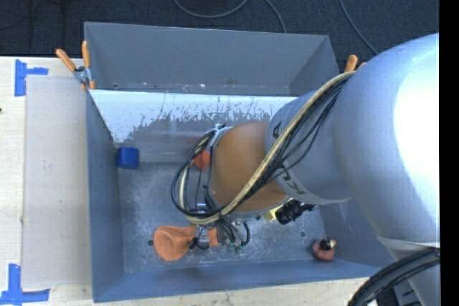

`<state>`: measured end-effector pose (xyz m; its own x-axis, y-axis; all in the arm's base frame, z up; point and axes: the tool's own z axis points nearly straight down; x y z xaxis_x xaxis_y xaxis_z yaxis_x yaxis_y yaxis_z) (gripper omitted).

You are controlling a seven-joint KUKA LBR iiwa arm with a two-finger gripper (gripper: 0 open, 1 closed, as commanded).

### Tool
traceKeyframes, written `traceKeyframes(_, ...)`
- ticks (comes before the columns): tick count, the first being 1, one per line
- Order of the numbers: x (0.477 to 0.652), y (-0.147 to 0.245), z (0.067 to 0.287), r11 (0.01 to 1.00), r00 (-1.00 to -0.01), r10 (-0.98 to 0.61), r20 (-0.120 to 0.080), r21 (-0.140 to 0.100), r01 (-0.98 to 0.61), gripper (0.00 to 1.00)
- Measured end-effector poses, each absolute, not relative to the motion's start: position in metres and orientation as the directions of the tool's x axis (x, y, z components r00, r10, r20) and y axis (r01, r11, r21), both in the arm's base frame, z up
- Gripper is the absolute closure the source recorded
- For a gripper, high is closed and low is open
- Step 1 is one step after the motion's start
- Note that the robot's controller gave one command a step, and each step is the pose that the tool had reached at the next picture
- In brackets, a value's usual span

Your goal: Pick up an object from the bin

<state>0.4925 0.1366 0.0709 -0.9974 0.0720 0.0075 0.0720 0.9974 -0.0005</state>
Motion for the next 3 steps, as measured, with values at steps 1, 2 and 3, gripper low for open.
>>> traceKeyframes(1, 0.51, 0.147, 0.07, 0.996, -0.996, 0.087, 0.008, -0.001, 0.087, 1.0)
traceKeyframes(2, 0.501, 0.144, 0.115, 0.997, -0.997, 0.078, 0.016, -0.003, 0.078, 1.0)
traceKeyframes(3, 0.513, 0.151, 0.135, 0.994, -0.994, -0.107, 0.001, 0.002, -0.107, 1.0)
